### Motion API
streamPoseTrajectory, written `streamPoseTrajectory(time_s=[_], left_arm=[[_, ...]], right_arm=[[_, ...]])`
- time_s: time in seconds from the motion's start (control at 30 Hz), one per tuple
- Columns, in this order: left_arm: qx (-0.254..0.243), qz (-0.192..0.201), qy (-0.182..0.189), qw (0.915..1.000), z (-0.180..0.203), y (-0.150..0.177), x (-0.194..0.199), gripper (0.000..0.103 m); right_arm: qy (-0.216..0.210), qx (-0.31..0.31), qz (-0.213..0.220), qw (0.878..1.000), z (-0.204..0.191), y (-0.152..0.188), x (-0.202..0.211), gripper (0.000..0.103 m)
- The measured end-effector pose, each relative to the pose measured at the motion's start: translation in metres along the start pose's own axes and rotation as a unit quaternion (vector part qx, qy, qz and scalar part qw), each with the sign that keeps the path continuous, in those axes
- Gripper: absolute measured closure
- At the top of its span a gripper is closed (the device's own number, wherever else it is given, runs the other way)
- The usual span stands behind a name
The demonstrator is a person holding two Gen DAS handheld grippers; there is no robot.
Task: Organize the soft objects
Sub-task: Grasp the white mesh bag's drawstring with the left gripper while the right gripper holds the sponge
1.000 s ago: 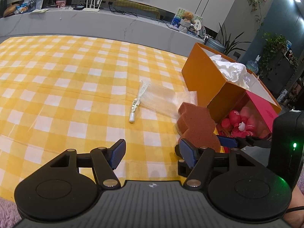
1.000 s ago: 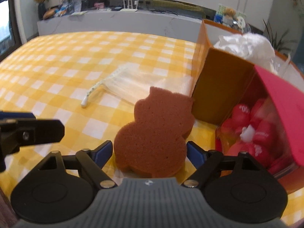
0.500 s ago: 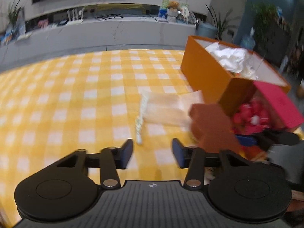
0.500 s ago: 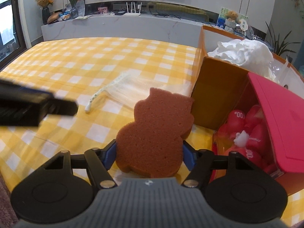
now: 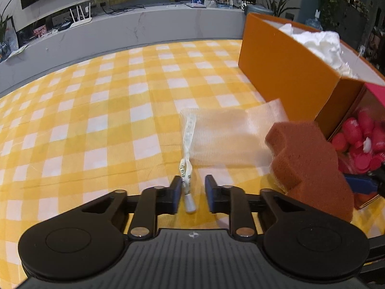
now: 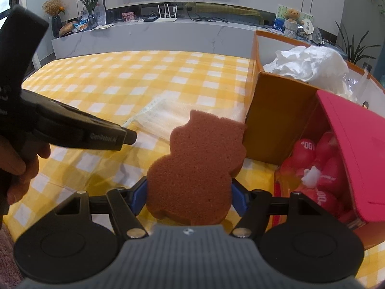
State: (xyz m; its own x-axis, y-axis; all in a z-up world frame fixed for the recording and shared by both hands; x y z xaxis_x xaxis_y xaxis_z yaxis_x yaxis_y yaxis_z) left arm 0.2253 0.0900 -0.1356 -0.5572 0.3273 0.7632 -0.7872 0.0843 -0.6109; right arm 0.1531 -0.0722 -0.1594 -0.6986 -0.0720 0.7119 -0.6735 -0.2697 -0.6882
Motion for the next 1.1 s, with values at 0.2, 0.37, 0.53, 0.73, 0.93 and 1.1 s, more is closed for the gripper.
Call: streamPoseTrajectory(time_s=[0.2,0.37,0.53,0.73,0.93,1.1], left_arm=[[0.000,0.015,-0.002,0.9999,0.004,0.001,0.012,0.097],[0.011,0.024,0.020,0.9994,0.022,0.008,0.047,0.097],[0.061,0.007,0.047,0.9970,0.041,0.035,0.082,0.097],[0.082,-0.025,0.070,0.9939,0.063,0.065,0.091,0.096],[-0.007,-0.022,0.021,0.9995,0.082,0.065,0.090,0.046],[-0.132,-0.042,-0.012,0.9903,0.097,0.055,0.073,0.025]], right_arm=[[-0.002,-0.002,0.002,1.000,0.001,-0.001,0.002,0.034],[-0.004,0.006,0.017,1.000,0.004,0.000,0.016,0.034],[-0.010,0.016,0.020,1.000,0.011,0.010,0.032,0.034],[-0.012,0.021,0.007,1.000,0.023,0.030,0.046,0.034],[-0.009,0.015,0.001,1.000,0.031,0.040,0.044,0.034],[-0.012,0.013,0.003,1.000,0.031,0.041,0.040,0.034]])
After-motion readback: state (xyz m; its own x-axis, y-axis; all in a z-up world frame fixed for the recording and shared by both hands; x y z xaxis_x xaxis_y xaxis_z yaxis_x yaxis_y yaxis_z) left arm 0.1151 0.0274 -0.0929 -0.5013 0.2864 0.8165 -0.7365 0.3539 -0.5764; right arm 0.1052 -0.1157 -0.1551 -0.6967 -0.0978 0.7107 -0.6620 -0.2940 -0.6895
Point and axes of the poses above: each gripper's, at about its wrist camera, not at the fingertips, and x roughly against the way its jaws point, z to its right, y to its underside, the point moved 2 cm from there along -x, roughly the way its jaws point, and after that the axes turned 13 degrees about y, right-handed, at the moved point
